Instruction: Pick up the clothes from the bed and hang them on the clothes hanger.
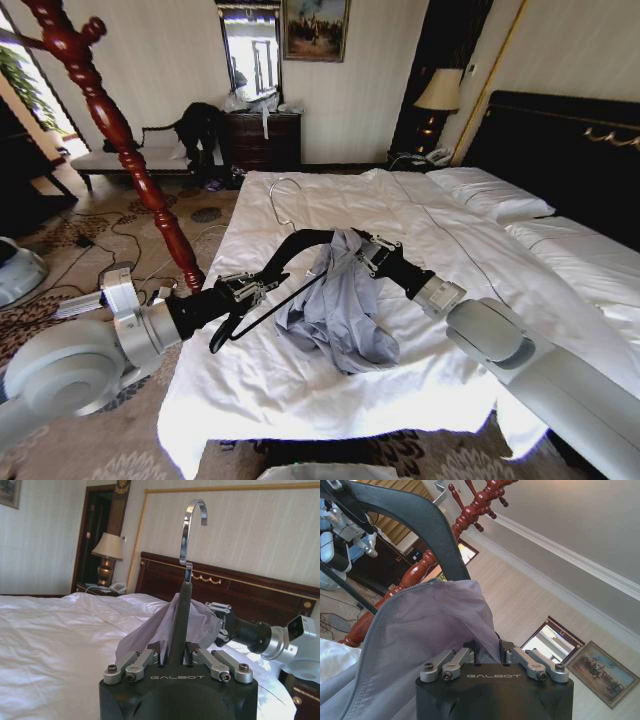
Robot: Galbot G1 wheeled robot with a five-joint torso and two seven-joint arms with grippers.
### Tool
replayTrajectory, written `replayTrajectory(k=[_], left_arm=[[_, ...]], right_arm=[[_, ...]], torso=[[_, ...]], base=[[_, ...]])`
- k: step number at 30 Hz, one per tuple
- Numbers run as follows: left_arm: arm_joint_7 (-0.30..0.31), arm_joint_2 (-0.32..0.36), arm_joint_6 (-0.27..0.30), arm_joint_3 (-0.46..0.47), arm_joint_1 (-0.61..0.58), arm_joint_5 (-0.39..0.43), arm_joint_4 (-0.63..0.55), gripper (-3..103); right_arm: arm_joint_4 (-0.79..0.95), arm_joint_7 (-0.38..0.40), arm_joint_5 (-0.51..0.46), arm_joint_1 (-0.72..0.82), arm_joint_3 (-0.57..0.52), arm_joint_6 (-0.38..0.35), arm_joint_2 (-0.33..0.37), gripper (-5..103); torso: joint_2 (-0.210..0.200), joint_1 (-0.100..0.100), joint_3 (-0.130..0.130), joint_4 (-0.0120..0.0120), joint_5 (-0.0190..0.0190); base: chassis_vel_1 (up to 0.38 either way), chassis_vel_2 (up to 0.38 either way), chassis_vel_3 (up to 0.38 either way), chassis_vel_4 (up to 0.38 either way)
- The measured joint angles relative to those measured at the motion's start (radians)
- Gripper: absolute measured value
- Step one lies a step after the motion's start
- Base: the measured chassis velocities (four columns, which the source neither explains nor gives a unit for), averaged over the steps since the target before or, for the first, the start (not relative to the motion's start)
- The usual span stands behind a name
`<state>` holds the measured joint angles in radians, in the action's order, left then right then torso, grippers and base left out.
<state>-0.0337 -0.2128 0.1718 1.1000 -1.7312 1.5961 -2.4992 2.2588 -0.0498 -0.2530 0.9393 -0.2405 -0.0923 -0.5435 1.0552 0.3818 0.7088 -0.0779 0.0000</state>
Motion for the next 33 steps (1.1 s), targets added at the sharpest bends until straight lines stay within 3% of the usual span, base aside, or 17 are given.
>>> replayTrajectory(k=[4,6,10,11,14,16,19,25,33], left_arm=[[0.018,-0.028,0.01,0.008,-0.005,-0.022,0.0,42],[0.021,-0.039,0.014,0.008,-0.008,-0.03,0.0,42],[0.035,-0.105,0.024,0.043,-0.024,-0.041,0.0,64],[0.035,-0.105,0.024,0.043,-0.024,-0.041,0.0,64],[0.053,-0.151,0.026,0.097,-0.026,-0.027,0.0,80],[0.06,-0.169,0.026,0.108,-0.025,-0.022,0.0,80],[0.082,-0.246,0.026,0.126,-0.024,-0.021,0.0,95],[0.095,-0.368,0.023,0.14,-0.03,-0.031,0.0,100],[0.088,-0.441,0.022,0.13,-0.05,-0.061,0.0,100]], right_arm=[[0.001,0.011,-0.007,0.009,-0.009,0.0,0.006,22],[0.001,0.014,-0.01,0.013,-0.012,0.0,0.007,22],[-0.006,0.027,-0.012,0.026,-0.027,0.003,0.017,21],[-0.006,0.027,-0.012,0.026,-0.027,0.003,0.017,21],[-0.014,0.048,-0.028,0.034,-0.041,0.003,0.024,20],[-0.014,0.058,-0.044,0.038,-0.045,0.001,0.024,19],[-0.013,0.087,-0.088,0.046,-0.055,-0.01,0.022,19],[-0.012,0.102,-0.098,0.055,-0.06,-0.015,0.025,15],[-0.014,0.107,-0.08,0.059,-0.061,-0.016,0.017,15]], torso=[[0.0,0.0,0.0,0.0,0.0001],[0.0,0.0,0.0,-0.0001,0.0002],[0.0,0.0,0.0,0.0001,-0.0001],[0.0,0.0,0.0,0.0001,-0.0001],[0.0,0.0,0.0,0.0,0.0001],[0.0,0.0,0.0,-0.0001,0.0001],[0.0,0.0,0.0,0.0,0.0],[0.0,0.0,0.0,0.0001,-0.0001],[0.0,0.0,0.0,-0.0001,0.0001]], base=[[0.0,0.0,0.0,0.0],[0.0,0.0,0.0,0.0],[0.0,0.0,0.0,0.0],[0.0,0.0,0.0,0.0],[0.0,0.0,0.0,0.0],[0.0,0.0,0.0,0.0],[0.0,0.0,0.0,0.0],[0.0,0.0,0.0,0.0],[0.0,0.0,0.0,0.0]])
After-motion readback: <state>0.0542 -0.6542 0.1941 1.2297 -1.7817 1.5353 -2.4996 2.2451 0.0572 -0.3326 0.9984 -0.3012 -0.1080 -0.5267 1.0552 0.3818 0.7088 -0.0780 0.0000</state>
